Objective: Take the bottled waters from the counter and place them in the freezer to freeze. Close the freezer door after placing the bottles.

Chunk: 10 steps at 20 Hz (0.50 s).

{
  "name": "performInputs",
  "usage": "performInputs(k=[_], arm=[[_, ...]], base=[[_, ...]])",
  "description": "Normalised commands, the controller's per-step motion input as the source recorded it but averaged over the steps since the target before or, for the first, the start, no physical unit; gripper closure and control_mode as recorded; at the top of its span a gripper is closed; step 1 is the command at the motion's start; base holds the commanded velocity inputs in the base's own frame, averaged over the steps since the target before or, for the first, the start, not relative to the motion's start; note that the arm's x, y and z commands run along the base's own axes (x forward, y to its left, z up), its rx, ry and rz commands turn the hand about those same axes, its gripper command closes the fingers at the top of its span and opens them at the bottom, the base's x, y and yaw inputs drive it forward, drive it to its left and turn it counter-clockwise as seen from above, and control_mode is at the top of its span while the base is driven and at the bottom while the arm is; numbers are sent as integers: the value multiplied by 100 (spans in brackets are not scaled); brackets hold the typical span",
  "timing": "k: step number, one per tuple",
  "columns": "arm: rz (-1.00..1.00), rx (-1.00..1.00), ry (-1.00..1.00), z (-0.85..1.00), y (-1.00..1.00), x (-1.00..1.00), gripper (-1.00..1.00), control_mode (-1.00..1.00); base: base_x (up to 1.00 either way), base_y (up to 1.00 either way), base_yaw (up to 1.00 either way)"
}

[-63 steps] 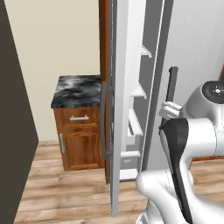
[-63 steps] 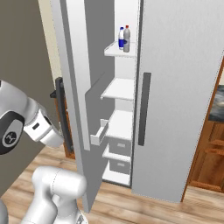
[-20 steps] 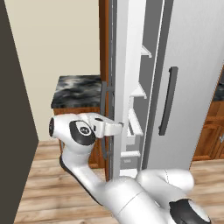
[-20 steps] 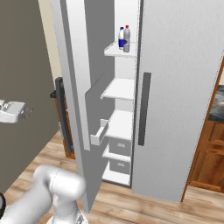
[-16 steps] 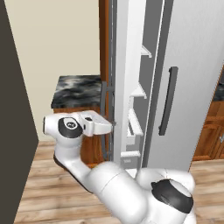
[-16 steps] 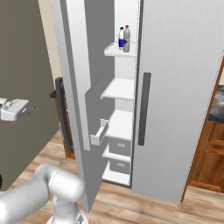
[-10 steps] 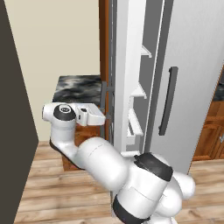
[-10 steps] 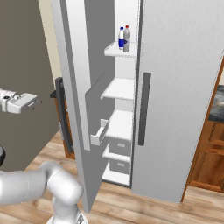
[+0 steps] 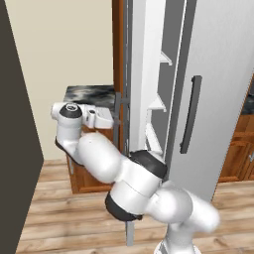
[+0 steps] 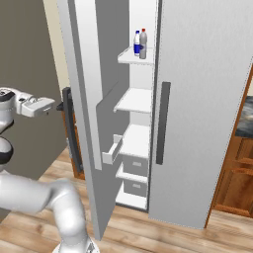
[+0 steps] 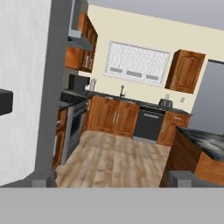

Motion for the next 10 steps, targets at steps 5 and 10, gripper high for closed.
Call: performInputs(k=[5,10], arm=[[-7,-6,0,-18,0,53,-100,-100],[0,-5,0,-21,-6,39,-100,-100]], base=[[0,0,0],[0,0,0]])
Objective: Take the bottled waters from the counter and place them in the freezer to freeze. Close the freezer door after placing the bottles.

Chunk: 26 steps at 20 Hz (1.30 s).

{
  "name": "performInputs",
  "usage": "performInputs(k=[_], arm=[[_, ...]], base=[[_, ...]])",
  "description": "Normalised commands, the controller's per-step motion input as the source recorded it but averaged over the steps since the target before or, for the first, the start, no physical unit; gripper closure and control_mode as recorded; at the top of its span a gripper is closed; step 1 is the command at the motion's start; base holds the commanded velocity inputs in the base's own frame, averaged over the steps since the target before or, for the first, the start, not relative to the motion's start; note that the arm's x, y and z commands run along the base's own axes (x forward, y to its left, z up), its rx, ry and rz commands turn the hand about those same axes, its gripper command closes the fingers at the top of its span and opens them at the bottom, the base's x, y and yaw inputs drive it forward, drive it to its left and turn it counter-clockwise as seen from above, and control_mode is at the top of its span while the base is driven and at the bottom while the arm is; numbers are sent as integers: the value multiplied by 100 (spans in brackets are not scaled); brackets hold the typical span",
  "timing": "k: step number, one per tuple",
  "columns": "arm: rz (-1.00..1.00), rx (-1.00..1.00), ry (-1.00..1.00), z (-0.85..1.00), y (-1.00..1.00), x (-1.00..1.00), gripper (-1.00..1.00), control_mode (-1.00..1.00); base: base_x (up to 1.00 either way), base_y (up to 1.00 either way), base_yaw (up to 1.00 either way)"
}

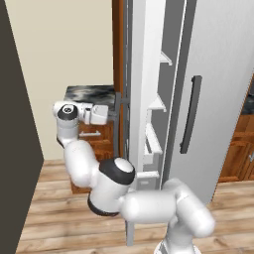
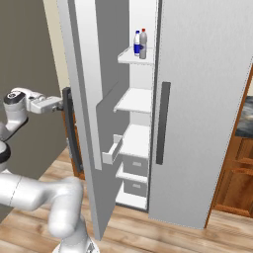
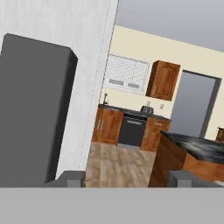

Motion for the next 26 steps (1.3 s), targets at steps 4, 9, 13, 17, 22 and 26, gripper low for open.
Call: performInputs(k=[4,9,13,17,22,26], arm=[[11,1,0,-5,-39,9,-100,-100],[23,2,-7,0,-67,-3,-100,-100],[29,1,-11,0,-74,-12,-100,-100],[33,7,-11,-1,-94,-5,-100,-100],[33,8,-10,-8,-100,9,-100,-100],[28,6,-7,-9,-100,35,-100,-100]], base=[[0,0,0],[0,0,0],[0,0,0],[0,0,0],[0,0,0],[0,0,0]])
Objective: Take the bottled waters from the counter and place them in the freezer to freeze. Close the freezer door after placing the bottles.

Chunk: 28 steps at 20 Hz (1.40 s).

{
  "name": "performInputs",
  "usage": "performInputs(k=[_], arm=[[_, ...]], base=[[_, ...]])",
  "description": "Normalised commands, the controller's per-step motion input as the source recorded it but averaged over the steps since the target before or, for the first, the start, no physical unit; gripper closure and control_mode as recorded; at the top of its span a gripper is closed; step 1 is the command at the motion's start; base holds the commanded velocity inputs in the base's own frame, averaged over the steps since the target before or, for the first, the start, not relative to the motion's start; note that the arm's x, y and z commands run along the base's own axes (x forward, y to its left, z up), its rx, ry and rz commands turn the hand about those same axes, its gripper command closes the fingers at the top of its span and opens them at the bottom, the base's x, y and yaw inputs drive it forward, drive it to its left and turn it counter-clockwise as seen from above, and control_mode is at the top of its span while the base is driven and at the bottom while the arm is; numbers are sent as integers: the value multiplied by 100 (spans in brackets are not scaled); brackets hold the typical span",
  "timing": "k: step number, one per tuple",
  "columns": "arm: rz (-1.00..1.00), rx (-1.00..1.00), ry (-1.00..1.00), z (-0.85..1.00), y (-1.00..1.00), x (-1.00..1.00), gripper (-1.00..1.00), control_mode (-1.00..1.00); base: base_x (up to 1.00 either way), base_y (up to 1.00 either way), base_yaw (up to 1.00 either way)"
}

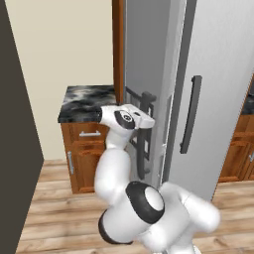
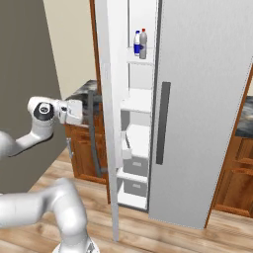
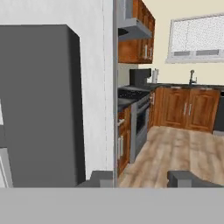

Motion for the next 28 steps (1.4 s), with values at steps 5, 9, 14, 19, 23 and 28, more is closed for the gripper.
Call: performInputs(k=[5,9,14,19,23,28], arm=[[24,5,-2,-13,-100,50,-100,-100],[18,5,0,-14,-100,64,-100,-100],[14,3,0,-14,-100,70,-100,-100],[11,0,0,-21,-100,79,-100,-100],[12,0,0,-25,-100,80,-100,-100],[8,0,0,-28,-88,95,-100,-100]], base=[[0,0,0],[0,0,0],[0,0,0],[0,0,0],[0,0,0],[0,0,0]])
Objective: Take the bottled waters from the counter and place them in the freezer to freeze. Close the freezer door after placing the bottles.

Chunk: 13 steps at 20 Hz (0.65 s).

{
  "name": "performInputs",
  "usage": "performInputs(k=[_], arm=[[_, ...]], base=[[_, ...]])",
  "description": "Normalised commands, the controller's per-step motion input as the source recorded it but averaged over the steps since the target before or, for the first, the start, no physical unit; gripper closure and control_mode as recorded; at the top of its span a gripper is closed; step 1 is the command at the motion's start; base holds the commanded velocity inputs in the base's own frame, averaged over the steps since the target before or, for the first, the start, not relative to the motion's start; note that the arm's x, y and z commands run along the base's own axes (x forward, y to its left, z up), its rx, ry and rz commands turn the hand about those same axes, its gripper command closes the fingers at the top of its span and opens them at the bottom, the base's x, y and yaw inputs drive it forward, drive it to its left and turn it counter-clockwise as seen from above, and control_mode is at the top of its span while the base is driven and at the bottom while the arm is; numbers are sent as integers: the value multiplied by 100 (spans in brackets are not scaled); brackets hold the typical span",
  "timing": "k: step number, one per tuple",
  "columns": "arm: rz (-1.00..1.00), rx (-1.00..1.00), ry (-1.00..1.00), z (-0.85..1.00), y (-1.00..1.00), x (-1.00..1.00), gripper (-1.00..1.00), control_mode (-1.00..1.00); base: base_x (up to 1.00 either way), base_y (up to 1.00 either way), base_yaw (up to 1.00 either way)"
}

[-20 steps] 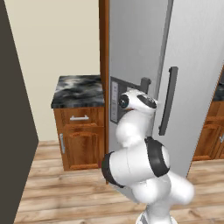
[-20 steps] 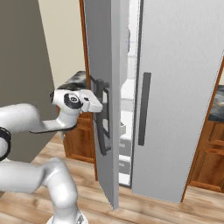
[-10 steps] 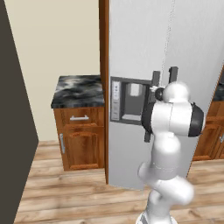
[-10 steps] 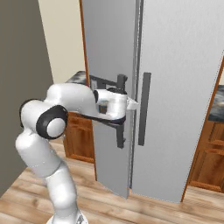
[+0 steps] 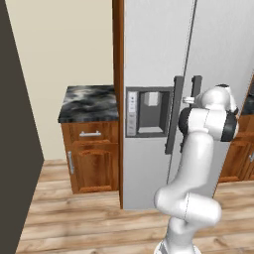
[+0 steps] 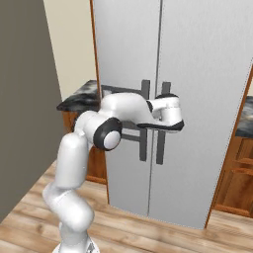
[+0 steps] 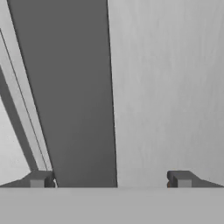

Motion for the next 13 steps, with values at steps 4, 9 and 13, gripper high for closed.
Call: performInputs(k=[4,9,13], arm=[[-4,0,4,-11,-56,100,-100,-100],[-18,0,5,0,-5,94,-100,-100],[-11,0,1,0,0,39,-100,-100]], base=[[0,0,0],[0,0,0],[0,0,0]])
